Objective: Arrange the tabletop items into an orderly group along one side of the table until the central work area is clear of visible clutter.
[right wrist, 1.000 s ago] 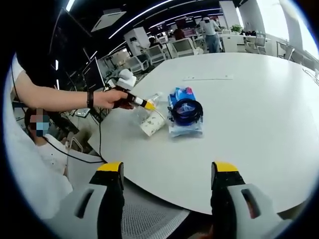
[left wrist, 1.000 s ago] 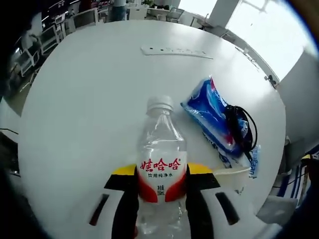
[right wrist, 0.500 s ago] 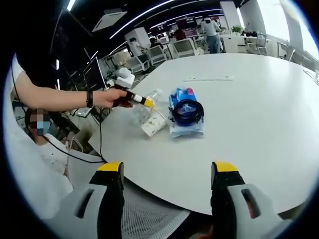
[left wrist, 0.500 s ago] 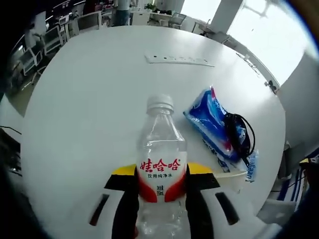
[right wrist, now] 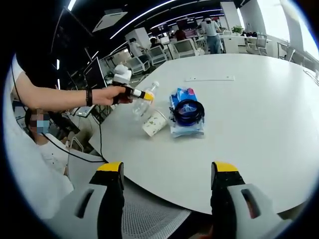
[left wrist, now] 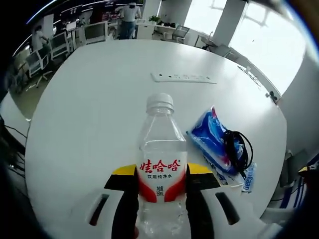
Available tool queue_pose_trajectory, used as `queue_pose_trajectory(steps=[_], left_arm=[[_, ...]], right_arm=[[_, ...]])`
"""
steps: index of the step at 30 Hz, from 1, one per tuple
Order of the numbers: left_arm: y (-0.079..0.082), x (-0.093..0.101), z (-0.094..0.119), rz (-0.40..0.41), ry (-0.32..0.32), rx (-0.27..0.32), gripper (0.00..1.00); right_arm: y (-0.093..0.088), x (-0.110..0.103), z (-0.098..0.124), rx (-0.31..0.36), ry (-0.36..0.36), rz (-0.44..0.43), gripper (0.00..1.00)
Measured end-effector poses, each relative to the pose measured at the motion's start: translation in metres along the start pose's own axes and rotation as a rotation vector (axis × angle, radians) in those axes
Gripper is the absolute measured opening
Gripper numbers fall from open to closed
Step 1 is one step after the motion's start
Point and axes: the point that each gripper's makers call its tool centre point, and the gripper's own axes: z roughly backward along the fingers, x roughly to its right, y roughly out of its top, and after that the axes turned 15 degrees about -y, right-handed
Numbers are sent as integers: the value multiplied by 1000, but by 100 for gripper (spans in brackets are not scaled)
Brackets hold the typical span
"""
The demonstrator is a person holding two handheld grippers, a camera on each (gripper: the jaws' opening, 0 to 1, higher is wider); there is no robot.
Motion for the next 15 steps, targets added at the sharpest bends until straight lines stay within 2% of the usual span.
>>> queue_pose_trajectory(steps=[7,15], left_arm=[[17,1,3,-7,7,65,35],[28,-3,5,-21,20,102,35]], right_arm=[[0,0,1,0,-1,0,70],[-1,0,1,0,-4,-2,70]])
